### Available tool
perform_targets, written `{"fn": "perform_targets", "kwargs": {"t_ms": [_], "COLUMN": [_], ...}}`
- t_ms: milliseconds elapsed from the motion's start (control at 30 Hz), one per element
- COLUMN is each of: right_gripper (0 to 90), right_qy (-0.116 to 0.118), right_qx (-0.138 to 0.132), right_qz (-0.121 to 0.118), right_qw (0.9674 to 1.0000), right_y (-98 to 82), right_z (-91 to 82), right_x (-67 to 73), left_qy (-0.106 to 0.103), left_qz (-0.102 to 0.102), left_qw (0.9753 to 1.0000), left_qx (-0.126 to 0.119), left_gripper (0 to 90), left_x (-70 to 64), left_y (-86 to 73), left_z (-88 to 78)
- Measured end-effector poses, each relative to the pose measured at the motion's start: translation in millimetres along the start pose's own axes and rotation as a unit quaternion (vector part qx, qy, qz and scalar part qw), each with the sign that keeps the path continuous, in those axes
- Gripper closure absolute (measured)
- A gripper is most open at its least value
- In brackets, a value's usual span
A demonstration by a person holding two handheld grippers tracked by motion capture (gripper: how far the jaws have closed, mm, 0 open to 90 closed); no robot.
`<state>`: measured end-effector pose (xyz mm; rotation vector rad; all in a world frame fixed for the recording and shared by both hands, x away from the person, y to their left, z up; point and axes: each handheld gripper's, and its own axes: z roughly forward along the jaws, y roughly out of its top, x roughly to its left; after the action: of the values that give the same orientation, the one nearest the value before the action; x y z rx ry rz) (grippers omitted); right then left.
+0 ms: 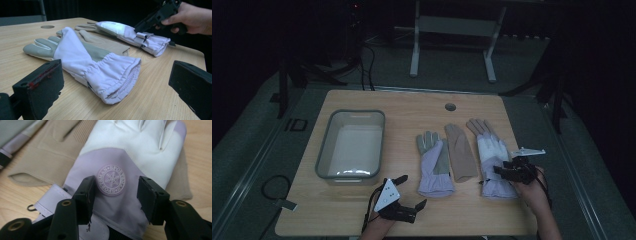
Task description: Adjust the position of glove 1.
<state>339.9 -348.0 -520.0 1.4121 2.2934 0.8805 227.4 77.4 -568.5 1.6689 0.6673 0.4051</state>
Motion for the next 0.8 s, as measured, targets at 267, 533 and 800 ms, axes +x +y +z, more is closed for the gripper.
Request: {"fn": "perform_targets", "kwargs": {"t_ms": [267,533,800], "right_gripper": [71.7,81.3,81.3], "right_qy": [0.004,0.001,0.007], "right_qx": [0.007,-0.015,-0.053], "right_qz": [0.001,0.025,0.03], "right_qw": [1.0,0.9996,0.9981], "right_y": [-5.5,-0.7,32.9], "right_z": [8.9,-8.4,-46.8], "right_x": [4.4,13.0,26.4], "left_qy": [0.002,0.001,0.0], "left_qz": [0.001,-0.001,0.0], "left_qw": [1.0,1.0,1.0], "left_qx": [-0.002,-0.001,-0.002], "left_gripper": [0.0,0.0,0.0], "left_x": [-0.5,0.0,0.0], "left_y": [-0.2,-0.1,-0.1], "left_z": [-0.1,-0.2,-0.2]}}
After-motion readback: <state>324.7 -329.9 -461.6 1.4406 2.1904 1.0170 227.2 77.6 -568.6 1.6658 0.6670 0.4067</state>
